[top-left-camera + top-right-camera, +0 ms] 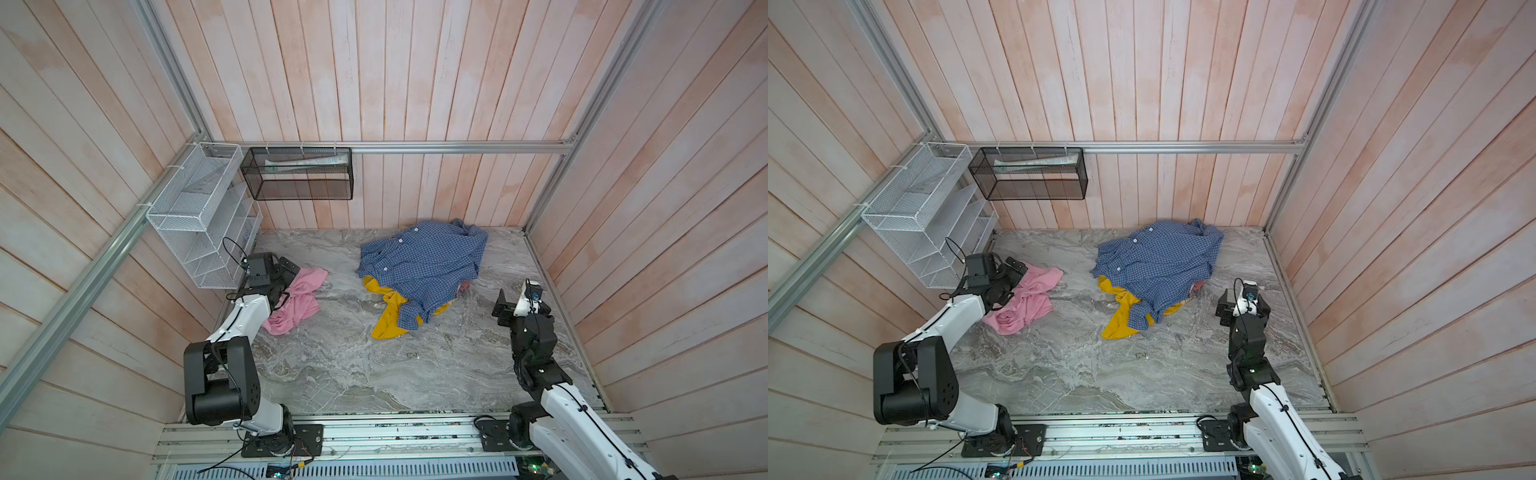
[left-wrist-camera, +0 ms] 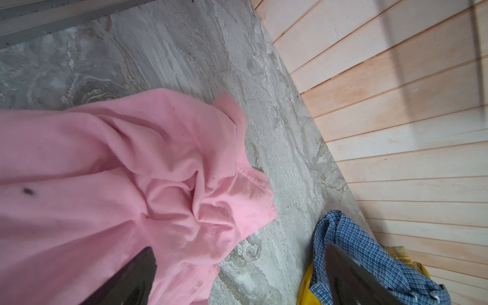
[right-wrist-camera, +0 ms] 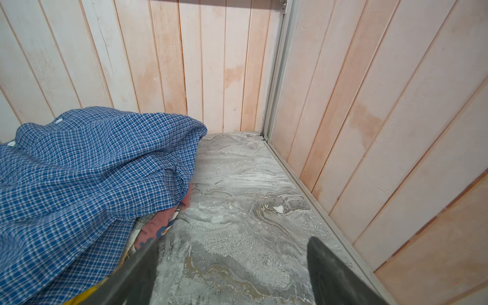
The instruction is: Pick out a specific cloth from the pile
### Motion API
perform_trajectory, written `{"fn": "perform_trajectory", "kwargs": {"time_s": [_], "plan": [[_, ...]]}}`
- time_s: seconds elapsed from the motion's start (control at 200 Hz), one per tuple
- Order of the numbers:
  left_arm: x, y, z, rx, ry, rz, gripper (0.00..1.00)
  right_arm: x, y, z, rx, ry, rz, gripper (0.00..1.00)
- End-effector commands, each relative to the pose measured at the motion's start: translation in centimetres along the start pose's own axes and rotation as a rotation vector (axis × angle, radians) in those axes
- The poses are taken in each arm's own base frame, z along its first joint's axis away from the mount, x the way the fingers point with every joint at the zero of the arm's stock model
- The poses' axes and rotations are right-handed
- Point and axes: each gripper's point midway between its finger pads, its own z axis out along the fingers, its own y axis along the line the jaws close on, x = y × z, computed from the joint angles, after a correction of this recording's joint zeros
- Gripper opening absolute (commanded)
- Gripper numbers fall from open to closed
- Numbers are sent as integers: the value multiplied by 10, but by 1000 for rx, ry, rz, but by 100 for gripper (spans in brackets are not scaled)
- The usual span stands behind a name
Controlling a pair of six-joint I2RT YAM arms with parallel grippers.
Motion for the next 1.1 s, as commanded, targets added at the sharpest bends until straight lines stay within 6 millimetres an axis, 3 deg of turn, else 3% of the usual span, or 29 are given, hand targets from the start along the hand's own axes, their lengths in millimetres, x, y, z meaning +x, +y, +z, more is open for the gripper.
{"fn": "perform_trajectory", "kwargs": {"time_s": [0.0, 0.235, 0.4, 0.67, 0.805, 0.985, 1.095], "plan": [[-3, 1, -7, 3, -37, 43, 100, 5, -7, 1, 26, -42, 55, 88], [-2, 6, -17, -10, -57, 141, 100, 33, -24, 10, 55, -84, 111, 88], [-4, 6, -32, 8, -101, 181, 100, 44, -10, 21, -31, -90, 58, 84], [-3, 15, -48, -9, -146, 210, 100, 54, -4, 59, -58, -51, 34, 85], [-6, 18, -57, -14, -178, 226, 100, 70, 7, 62, -115, -35, 10, 85], [-16, 19, -69, -7, -267, 242, 100, 77, 10, 80, -136, 35, 12, 90], [-22, 18, -74, 8, -329, 285, 100, 75, 8, 81, -134, 29, 23, 91]]}}
